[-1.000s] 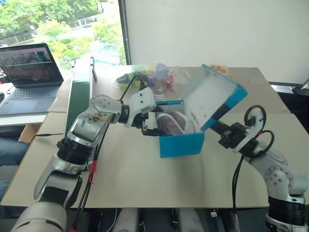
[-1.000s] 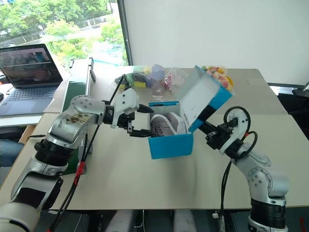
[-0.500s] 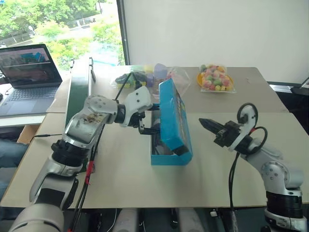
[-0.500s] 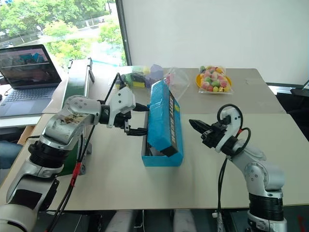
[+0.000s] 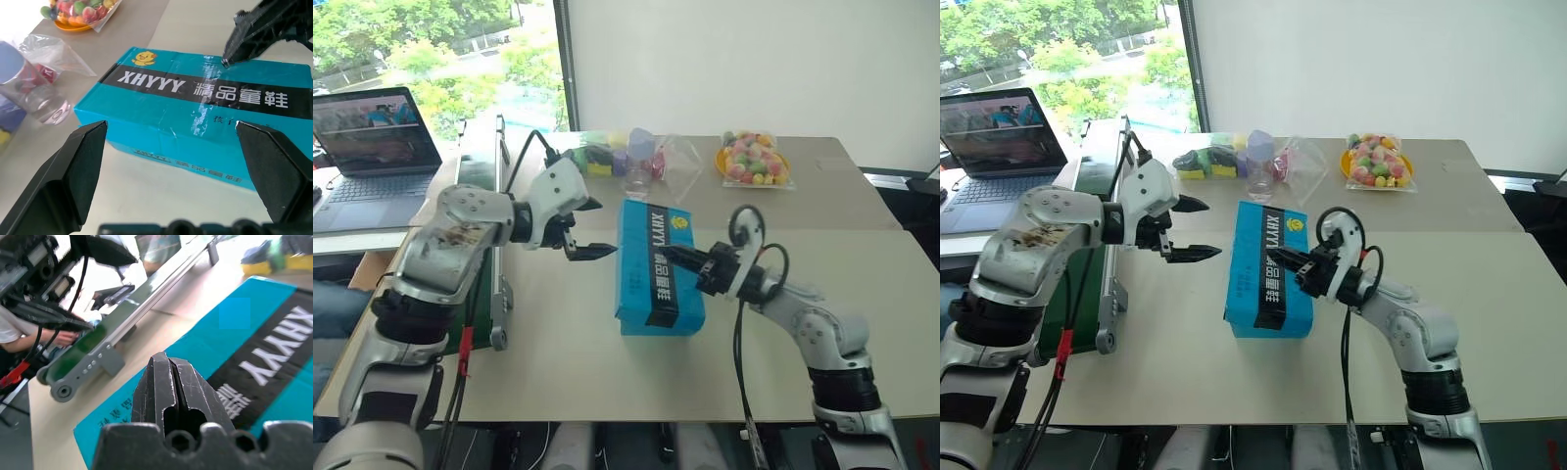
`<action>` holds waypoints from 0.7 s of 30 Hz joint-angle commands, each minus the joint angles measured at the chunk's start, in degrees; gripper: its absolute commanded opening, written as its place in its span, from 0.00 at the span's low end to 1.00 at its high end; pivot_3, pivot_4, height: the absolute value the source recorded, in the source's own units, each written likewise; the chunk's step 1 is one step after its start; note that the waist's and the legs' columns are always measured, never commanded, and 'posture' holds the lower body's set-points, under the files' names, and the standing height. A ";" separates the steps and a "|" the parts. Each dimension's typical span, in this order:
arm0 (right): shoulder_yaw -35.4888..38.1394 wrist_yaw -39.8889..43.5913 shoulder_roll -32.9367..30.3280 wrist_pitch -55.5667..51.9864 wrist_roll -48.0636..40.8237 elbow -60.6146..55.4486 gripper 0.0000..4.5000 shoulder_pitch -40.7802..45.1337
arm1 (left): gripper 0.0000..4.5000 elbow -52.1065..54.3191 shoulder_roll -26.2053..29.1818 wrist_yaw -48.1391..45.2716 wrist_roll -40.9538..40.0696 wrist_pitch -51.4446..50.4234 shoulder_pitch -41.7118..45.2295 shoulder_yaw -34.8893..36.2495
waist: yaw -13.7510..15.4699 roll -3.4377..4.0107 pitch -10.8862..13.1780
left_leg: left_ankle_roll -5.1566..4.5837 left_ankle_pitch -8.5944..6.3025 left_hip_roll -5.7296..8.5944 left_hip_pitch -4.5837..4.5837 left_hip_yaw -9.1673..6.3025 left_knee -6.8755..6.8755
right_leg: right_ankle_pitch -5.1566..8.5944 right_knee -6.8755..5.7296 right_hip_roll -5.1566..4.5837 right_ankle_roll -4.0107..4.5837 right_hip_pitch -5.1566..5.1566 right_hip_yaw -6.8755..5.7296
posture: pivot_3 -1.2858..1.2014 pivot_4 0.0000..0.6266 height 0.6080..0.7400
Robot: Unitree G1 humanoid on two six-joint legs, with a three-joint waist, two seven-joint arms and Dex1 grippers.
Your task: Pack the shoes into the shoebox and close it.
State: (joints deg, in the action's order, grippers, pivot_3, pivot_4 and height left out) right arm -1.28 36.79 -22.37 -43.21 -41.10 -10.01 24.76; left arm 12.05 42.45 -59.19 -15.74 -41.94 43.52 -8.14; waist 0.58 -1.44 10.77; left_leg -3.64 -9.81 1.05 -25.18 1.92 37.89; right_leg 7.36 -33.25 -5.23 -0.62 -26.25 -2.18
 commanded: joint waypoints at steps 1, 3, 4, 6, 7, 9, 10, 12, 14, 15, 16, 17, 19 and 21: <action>-6.23 2.30 -0.08 1.71 5.69 2.04 0.02 3.19 | 1.00 4.88 1.18 1.83 -1.43 -2.63 -1.40 2.48 | -0.03 0.00 0.00 | 0.00 0.00 0.00 0.00 0.00 0.00 | 0.00 0.00 0.00 0.00 0.01 0.00 | 0.52 0.24 0.99; -10.64 2.44 -0.90 2.37 10.80 4.48 0.02 4.54 | 1.00 6.13 1.28 2.71 -1.85 -3.77 -2.13 2.89 | -0.08 0.00 0.00 | 0.01 -0.01 0.01 0.00 0.01 0.00 | 0.00 0.00 0.00 0.00 0.00 0.00 | 0.52 0.24 0.99; -12.50 2.40 -1.26 2.91 13.26 5.80 0.02 5.15 | 1.00 6.71 1.30 3.05 -2.01 -4.21 -2.44 3.04 | -0.09 0.00 0.00 | 0.03 -0.01 0.01 0.00 0.01 0.00 | 0.00 0.00 0.01 0.00 0.00 0.00 | 0.52 0.24 0.99; -18.10 3.26 -3.59 4.53 19.91 8.15 0.02 6.58 | 1.00 8.11 1.28 4.03 -2.67 -5.47 -3.15 3.41 | -0.07 0.00 0.00 | 0.07 -0.04 0.01 0.00 0.01 0.00 | 0.00 -0.01 0.02 0.00 -0.01 -0.01 | 0.52 0.24 0.99; -20.48 3.57 -4.69 5.05 22.85 9.11 0.02 7.43 | 1.00 8.85 1.31 4.49 -2.96 -6.05 -3.56 3.57 | -0.07 -0.01 -0.01 | 0.08 -0.04 0.01 0.01 0.01 0.00 | 0.00 -0.01 0.01 0.00 0.00 -0.02 | 0.52 0.24 0.99; -22.32 3.88 -5.58 5.21 25.59 10.34 0.02 8.70 | 1.00 9.73 1.43 5.22 -3.43 -6.74 -4.05 3.69 | -0.10 -0.07 -0.05 | 0.34 -0.19 0.01 0.07 0.03 0.00 | 0.00 -0.01 0.01 0.00 0.04 -0.02 | 0.52 0.24 0.99; -23.44 4.48 -6.69 5.26 27.31 10.15 0.02 9.74 | 1.00 10.24 1.37 5.73 -3.66 -7.20 -4.34 3.79 | -0.10 -0.13 -0.09 | 0.35 -0.19 0.01 0.13 0.04 0.00 | 0.00 -0.01 0.01 0.00 0.09 -0.02 | 0.52 0.24 0.99; -24.55 5.69 -8.22 5.45 29.39 9.27 0.02 11.02 | 1.00 10.99 1.21 6.48 -4.02 -7.88 -4.68 3.90 | -0.05 -0.12 -0.10 | 0.38 -0.20 -0.03 0.25 0.06 0.00 | 0.00 -0.01 0.02 0.00 0.17 -0.03 | 0.52 0.24 0.99; -22.72 7.03 -8.77 2.68 27.59 6.79 0.02 11.89 | 1.00 11.21 0.96 7.10 -4.40 -8.17 -4.77 3.79 | 0.13 -0.15 -0.12 | 0.40 -0.19 -0.04 0.27 0.08 0.00 | 0.01 -0.01 0.00 0.01 0.17 -0.05 | 0.52 0.24 0.99; -20.23 8.15 -9.04 0.30 24.81 4.48 0.02 12.58 | 1.00 11.27 0.83 7.43 -4.56 -8.25 -4.84 3.70 | 0.18 -0.17 -0.12 | 0.41 -0.19 -0.04 0.27 0.08 0.00 | 0.01 -0.01 -0.01 0.01 0.18 -0.07 | 0.52 0.24 0.99; -17.20 9.34 -9.13 -2.14 21.47 2.33 0.02 13.32 | 1.00 11.25 0.67 7.65 -4.81 -8.25 -4.90 3.71 | 0.24 -0.17 -0.12 | 0.42 -0.19 -0.04 0.26 0.08 0.00 | 0.01 -0.01 -0.02 0.01 0.19 -0.07 | 0.52 0.24 0.99; -15.16 10.11 -9.11 -3.85 19.40 0.92 0.02 13.78 | 1.00 11.23 0.61 7.83 -5.06 -8.24 -4.94 3.71 | 0.25 -0.17 -0.12 | 0.42 -0.18 -0.04 0.23 0.12 0.00 | 0.01 -0.01 -0.05 0.01 0.17 -0.07 | 0.52 0.24 0.99; -10.90 12.61 -10.38 -5.09 15.57 -2.07 0.02 14.96 | 1.00 10.68 -0.16 8.51 -5.98 -8.08 -5.25 4.41 | 0.19 -0.17 -0.11 | 0.40 -0.17 -0.05 0.16 0.15 0.00 | 0.00 0.00 -0.07 0.00 0.12 -0.07 | 0.52 0.24 0.99; -8.95 14.49 -12.06 -5.18 13.95 -4.15 0.02 15.52 | 1.00 10.46 -0.44 8.67 -6.22 -7.25 -5.87 4.60 | 0.14 -0.18 -0.12 | 0.40 -0.17 -0.04 0.14 0.19 0.00 | -0.02 0.00 -0.08 -0.02 0.08 -0.05 | 0.52 0.24 0.99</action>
State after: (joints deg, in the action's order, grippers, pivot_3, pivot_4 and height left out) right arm -14.05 49.40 -33.24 -48.12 -24.49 -10.33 38.39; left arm 21.72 42.23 -51.07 -21.00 -50.19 37.68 -5.41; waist 0.72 -1.62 10.65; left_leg -3.24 -9.98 1.01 -25.04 2.10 37.90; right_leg 7.33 -33.26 -5.30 -0.65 -26.17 -2.23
